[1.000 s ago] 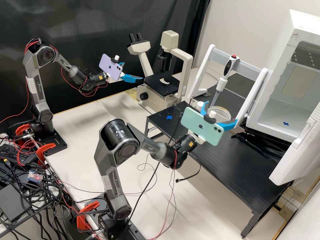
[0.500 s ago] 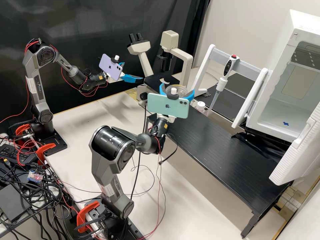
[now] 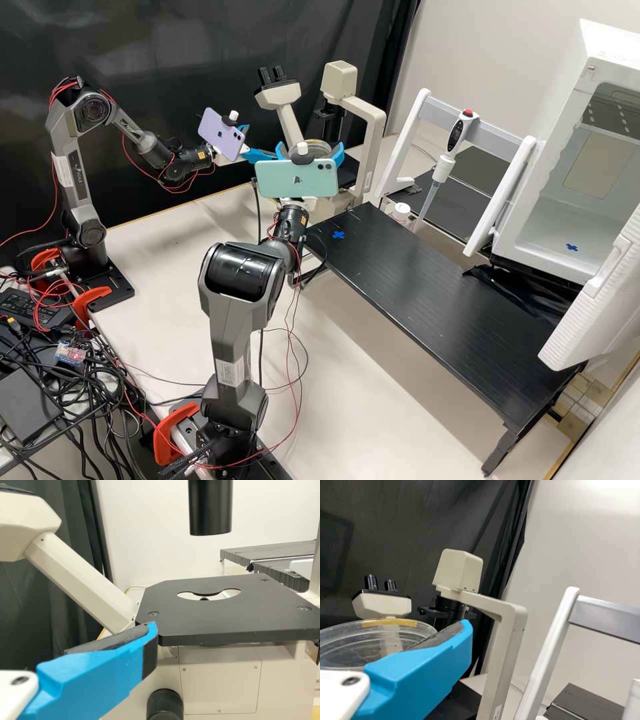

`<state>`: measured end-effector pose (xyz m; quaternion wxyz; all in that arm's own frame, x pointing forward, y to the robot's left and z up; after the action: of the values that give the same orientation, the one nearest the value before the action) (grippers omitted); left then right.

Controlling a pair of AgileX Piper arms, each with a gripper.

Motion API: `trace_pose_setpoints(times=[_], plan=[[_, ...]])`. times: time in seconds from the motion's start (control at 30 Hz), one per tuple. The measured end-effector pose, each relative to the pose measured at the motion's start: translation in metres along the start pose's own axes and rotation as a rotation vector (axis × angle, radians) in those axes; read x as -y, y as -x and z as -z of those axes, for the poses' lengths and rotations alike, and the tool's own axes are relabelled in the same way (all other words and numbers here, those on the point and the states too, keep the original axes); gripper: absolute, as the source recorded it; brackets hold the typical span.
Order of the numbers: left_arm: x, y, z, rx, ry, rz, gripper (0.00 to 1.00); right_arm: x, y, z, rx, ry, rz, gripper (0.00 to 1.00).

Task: Move the petri dish to the microscope

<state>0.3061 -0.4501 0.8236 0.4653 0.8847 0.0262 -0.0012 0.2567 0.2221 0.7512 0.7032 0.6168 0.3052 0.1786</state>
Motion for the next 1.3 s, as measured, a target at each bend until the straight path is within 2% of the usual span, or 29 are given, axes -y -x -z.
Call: trace_pose_setpoints(times=[0.07,0.27,0.43,0.63,0.83,1.03,1.3], plan=[[0.000,0.000,0.000,0.000,0.000,0.000,1.00,0.007,-0.009,0.002,0.000,0.003,0.006,0.00],[0.000,0.000,0.000,0.000,0.000,0.000,1.00,0.037,-0.041,0.005,0.000,0.022,0.091,0.00],[0.000,0.000,0.000,0.000,0.000,0.000,1.00,0.061,-0.068,-0.003,0.040,0.034,0.181,0.00],[0.000,0.000,0.000,0.000,0.000,0.000,1.00,0.083,-0.101,-0.021,0.110,0.021,0.242,0.00],[0.000,0.000,0.000,0.000,0.000,0.000,1.00,0.087,-0.134,-0.050,0.181,0.023,0.254,0.00],[0.000,0.000,0.000,0.000,0.000,0.000,1.00,0.084,-0.157,-0.071,0.235,0.002,0.252,0.00],[0.000,0.000,0.000,0.000,0.000,0.000,1.00,0.085,-0.180,-0.078,0.253,-0.071,0.262,0.00]])
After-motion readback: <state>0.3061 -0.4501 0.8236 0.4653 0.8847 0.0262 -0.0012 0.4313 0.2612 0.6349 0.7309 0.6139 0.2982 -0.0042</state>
